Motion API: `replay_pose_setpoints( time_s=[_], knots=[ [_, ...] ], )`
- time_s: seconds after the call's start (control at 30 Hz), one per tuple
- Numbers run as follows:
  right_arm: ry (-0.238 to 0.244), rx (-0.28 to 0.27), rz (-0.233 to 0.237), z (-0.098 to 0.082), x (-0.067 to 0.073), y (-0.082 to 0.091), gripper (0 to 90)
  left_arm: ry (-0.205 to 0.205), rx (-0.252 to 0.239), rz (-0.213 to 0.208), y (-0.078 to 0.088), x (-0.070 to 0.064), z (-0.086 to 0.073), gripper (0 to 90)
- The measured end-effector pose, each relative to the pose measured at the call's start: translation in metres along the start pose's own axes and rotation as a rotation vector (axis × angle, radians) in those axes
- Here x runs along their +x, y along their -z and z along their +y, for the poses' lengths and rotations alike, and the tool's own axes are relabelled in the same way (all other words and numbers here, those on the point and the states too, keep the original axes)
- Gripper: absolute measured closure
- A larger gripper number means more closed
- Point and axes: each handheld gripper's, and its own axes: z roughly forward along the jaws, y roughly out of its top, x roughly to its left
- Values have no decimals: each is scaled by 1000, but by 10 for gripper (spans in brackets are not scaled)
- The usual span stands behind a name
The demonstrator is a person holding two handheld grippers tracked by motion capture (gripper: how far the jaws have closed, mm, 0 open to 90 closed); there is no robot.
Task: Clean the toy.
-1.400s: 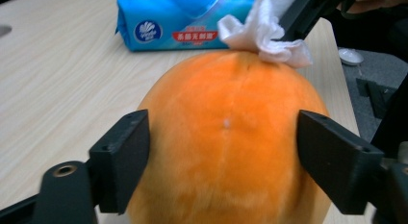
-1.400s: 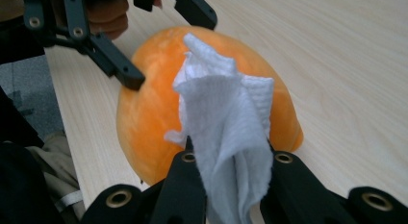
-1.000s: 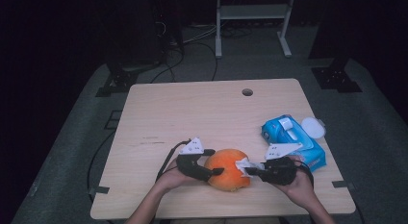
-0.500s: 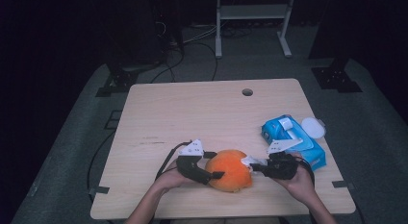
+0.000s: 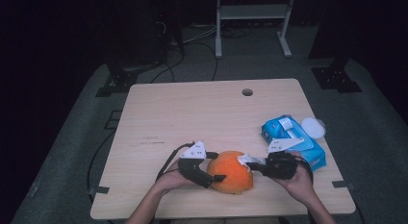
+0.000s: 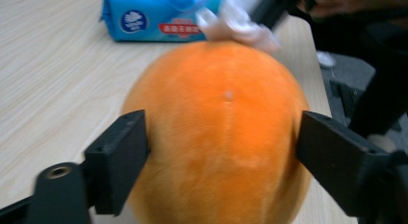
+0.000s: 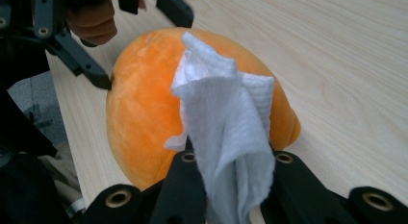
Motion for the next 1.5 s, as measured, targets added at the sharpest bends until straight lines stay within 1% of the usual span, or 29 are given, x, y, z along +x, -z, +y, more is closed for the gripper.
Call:
replay_pose_setpoints(
  time_s=[0.03, 0.07, 0.13, 0.17, 0.2, 0.23, 0.27, 0.33, 0.37, 0.4, 0.43, 0.5, 0.57, 0.63, 0.7, 0.77, 0.8, 0.9, 0.97, 1.03, 1.1, 1.2, 1.23, 1.27, 1.3, 1.33, 1.37, 1.43, 1.5],
  knots=[
    [-1, 0, 0, 0, 1, 1, 824, 36, 5, 12, -2, 2, -1, 96],
    [2, -6, 0, 1, 2, 2, 824, 61, 4, 5, -4, 4, -2, 84],
    [17, -15, -4, 3, 6, 3, 823, 79, 14, -12, -7, 4, -5, 82],
    [23, -21, 3, 5, 7, 4, 824, 72, 14, -22, -9, 3, -5, 91],
    [27, -27, 6, 6, 9, 4, 824, 62, 9, -17, -9, 1, -5, 138],
    [32, -28, 7, 7, 10, 4, 824, 37, 11, 3, -9, -1, -3, 172],
    [34, -31, 6, 8, 11, 4, 824, 0, -2, 32, -8, -5, 0, 227],
    [38, -47, 4, 10, 12, 6, 824, -59, -43, 77, -7, -13, 6, 291],
    [41, -51, -7, 10, 12, 8, 824, -109, -59, 109, -7, -18, 11, 301],
    [44, -58, -23, 11, 12, 10, 824, -154, -59, 125, -7, -22, 13, 306],
    [42, -60, -26, 11, 12, 11, 824, -186, -55, 124, -8, -24, 15, 306],
    [39, -54, -25, 10, 11, 10, 824, -209, -41, 120, -9, -24, 13, 301],
    [34, -40, -26, 7, 8, 6, 824, -189, -32, 103, -7, -20, 8, 292],
    [32, -15, -48, 4, 4, 3, 824, -179, -24, 90, -4, -16, 4, 287],
    [-1, 2, -44, -3, -4, 0, 824, -170, -20, 72, -1, -13, 0, 281],
    [-21, 26, -53, -9, -9, -2, 824, -172, -19, 64, 0, -12, -1, 274],
    [-24, 26, -52, -10, -9, -3, 824, -172, -19, 66, -1, -13, 0, 270],
    [-7, 12, -54, -5, -3, 0, 825, -178, -17, 64, -3, -14, 1, 257],
    [11, -16, -36, 1, 4, 2, 824, -194, -17, 63, -4, -17, 2, 253],
    [33, -30, -17, 6, 11, 4, 824, -202, -15, 60, -4, -19, 2, 244],
    [44, -22, -15, 6, 11, 2, 824, -181, -21, 55, -3, -16, 2, 208],
    [19, -10, -14, 0, 4, 0, 824, -94, -30, 68, -4, -8, 2, 118],
    [8, -7, -17, -2, 2, 0, 824, -74, -30, 68, -4, -6, 2, 101],
    [5, -3, -20, -3, 0, 0, 824, -43, -31, 62, -5, -4, 0, 99],
    [3, 3, -25, -5, -3, 1, 824, -30, -27, 56, -7, -3, -1, 107],
    [-2, 8, -31, -6, -4, 1, 824, -23, -27, 52, -8, -3, -3, 128],
    [-1, 17, -37, -7, -6, 1, 824, -27, -29, 54, -9, -4, -4, 145],
    [-7, 34, -46, -9, -9, 0, 823, -40, -26, 54, -7, -5, -3, 186],
    [-11, 35, -45, -10, -11, 0, 823, -60, -24, 57, -7, -6, -2, 204]
  ],
)
